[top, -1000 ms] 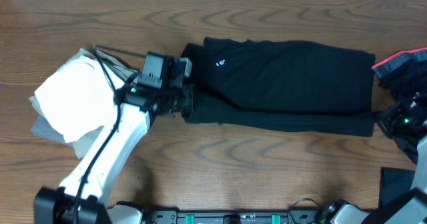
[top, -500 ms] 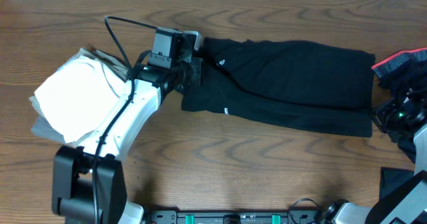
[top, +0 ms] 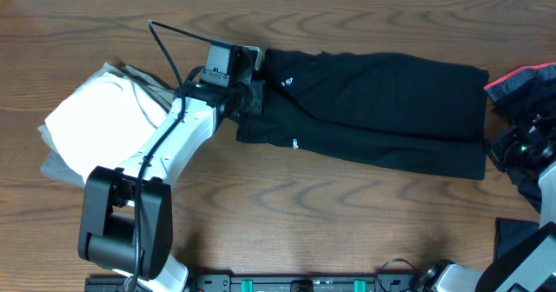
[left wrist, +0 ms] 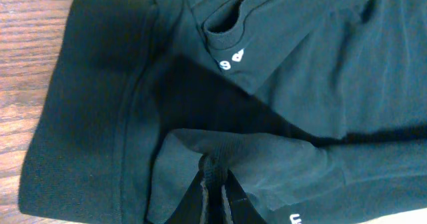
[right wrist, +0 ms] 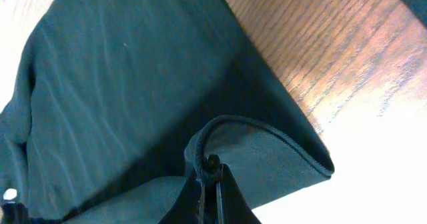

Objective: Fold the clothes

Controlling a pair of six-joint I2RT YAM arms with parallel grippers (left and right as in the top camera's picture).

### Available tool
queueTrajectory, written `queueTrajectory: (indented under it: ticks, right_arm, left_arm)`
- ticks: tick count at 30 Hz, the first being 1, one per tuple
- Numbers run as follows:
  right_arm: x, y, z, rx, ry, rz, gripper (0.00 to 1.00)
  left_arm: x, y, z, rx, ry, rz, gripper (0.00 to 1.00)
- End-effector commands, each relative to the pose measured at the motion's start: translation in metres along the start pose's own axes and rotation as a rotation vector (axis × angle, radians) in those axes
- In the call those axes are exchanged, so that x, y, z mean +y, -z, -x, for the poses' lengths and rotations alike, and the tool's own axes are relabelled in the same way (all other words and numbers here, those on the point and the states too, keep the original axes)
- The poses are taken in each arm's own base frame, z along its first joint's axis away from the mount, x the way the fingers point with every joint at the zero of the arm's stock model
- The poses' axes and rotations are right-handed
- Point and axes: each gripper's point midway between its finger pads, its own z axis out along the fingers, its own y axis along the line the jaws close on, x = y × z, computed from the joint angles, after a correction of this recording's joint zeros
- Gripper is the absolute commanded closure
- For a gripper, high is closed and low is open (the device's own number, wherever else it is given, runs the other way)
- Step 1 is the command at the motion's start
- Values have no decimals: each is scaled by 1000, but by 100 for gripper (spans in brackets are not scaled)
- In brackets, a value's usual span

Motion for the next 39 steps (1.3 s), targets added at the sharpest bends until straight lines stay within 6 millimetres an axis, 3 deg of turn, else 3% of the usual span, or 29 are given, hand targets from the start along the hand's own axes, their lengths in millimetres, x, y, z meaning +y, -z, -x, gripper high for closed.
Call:
queueTrajectory:
  ticks: [1,4,7,8,9,10,11,12,17,22,27,31,35,39]
  right_arm:
    - [0,0,5,-14,3,-21,99]
    - [-1,-1,5,-11,2,-22,97]
    - [-1,-1,5,-11,2,-22,67]
    - [-1,-1,5,-12,3,-22,60]
    - [-1,-1,5,-12,3,-22,56]
    - [-1,-1,5,-11,4,-22,53]
    - [-1,-1,5,-10,7,-22,51]
    - [-1,-1,4,-8,13,-23,51]
    - [-3,-1,-2,17,11,-32,50]
    - [15,6,-5,54,71,47,57]
    - [33,36,3,69,158,-37,55]
    - [60,61,21,14,232,-57,51]
    - [91,73,36,-32,264,-11,51]
    - [107,61,42,-20,295,11,48]
  left_arm:
    - [2,3,12,-29,-16,27,94]
    - [2,3,12,-30,-16,26,94]
    - [2,3,11,-26,-14,26,89]
    - [3,3,10,-22,-14,27,77]
    - [3,3,9,-17,-12,28,58]
    - [4,3,7,-8,-9,30,26]
    - [6,4,5,1,-3,34,8]
    - [8,6,3,10,3,39,4]
    - [19,20,1,17,85,57,2]
    - [17,57,8,-15,97,64,2]
    - [-8,105,39,-91,-9,17,2]
    - [-17,126,64,-91,-35,17,2]
    - [-18,117,89,-86,-50,18,2]
    - [-19,76,99,-27,-71,-34,2]
